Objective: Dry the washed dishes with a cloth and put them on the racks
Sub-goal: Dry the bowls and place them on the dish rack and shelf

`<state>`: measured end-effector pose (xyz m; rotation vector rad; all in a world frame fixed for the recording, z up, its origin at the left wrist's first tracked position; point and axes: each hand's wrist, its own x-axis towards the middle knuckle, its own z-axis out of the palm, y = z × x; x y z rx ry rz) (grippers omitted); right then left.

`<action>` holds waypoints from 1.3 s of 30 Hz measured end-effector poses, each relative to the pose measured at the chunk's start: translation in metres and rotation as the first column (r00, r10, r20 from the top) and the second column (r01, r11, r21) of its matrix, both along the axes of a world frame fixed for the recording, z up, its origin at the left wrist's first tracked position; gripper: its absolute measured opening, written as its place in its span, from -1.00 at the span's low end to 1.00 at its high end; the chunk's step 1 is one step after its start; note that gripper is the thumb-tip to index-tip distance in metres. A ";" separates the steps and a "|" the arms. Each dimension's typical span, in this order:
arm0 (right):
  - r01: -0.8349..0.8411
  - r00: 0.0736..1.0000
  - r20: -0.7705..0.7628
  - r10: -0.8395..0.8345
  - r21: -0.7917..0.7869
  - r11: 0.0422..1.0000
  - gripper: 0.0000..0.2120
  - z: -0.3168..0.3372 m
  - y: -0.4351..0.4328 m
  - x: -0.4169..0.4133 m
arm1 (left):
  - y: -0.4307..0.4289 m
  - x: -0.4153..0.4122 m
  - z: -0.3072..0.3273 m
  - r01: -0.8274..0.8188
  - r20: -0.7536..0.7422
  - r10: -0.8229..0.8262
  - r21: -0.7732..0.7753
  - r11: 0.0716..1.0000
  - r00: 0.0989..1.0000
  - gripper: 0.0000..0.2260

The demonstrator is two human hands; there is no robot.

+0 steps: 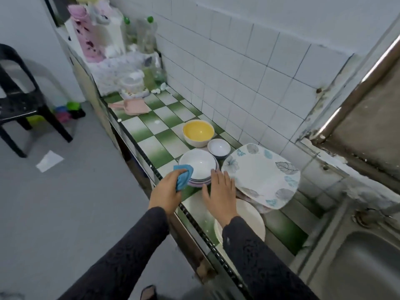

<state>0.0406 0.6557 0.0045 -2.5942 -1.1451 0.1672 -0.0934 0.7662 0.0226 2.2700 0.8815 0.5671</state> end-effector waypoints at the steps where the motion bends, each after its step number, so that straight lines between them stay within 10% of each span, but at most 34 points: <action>1: 0.021 1.000 -0.009 -0.021 -0.007 1.000 -0.43 -0.001 0.024 -0.004 | 0.026 -0.001 0.000 0.015 -0.009 -0.015 -0.003 1.000 1.000 -0.47; 19: 0.555 0.819 -0.250 -0.516 0.116 0.824 -0.73 -0.014 0.173 0.109 | 0.202 0.124 -0.014 0.313 0.003 -0.314 -0.107 0.944 0.949 -0.62; 25: 0.648 0.685 -0.322 -0.654 -0.142 0.748 -0.57 -0.033 0.213 0.192 | 0.248 0.185 -0.018 0.362 -0.034 -0.371 -0.153 0.920 0.928 -0.61; 39: 0.580 0.722 -0.144 -0.677 -0.409 0.705 -0.55 -0.079 0.219 0.242 | 0.297 0.257 -0.039 0.540 -0.049 -0.567 -0.251 0.803 0.822 -0.73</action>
